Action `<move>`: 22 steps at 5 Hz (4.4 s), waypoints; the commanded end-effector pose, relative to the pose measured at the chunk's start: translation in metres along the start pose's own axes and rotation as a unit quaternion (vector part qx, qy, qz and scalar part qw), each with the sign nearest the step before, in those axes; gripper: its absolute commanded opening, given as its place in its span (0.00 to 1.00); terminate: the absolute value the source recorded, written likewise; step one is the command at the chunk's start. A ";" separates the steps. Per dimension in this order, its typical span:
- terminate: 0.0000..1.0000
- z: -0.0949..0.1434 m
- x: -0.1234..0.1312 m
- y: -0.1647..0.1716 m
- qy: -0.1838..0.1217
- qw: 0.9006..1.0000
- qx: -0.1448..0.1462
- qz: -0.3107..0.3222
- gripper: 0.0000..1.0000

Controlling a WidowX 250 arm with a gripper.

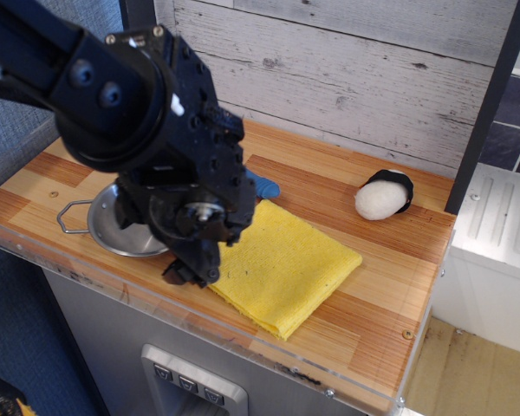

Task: PICK UP THE PANN AND PUT ANOTHER SIDE OF THE TABLE

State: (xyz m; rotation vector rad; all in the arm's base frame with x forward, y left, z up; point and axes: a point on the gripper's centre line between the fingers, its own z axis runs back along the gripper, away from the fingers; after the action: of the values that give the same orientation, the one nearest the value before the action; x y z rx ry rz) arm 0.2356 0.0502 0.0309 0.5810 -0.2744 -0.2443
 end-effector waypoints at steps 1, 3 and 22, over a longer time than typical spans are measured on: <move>0.00 -0.008 0.005 0.009 -0.008 1.000 0.015 0.001 1.00; 0.00 -0.012 0.010 0.009 -0.013 1.000 0.018 0.002 0.00; 0.00 -0.054 0.066 0.104 0.064 0.995 0.060 -0.042 1.00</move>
State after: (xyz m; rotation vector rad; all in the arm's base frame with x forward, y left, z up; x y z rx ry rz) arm 0.3263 0.1399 0.0402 0.7031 -0.0919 -0.2865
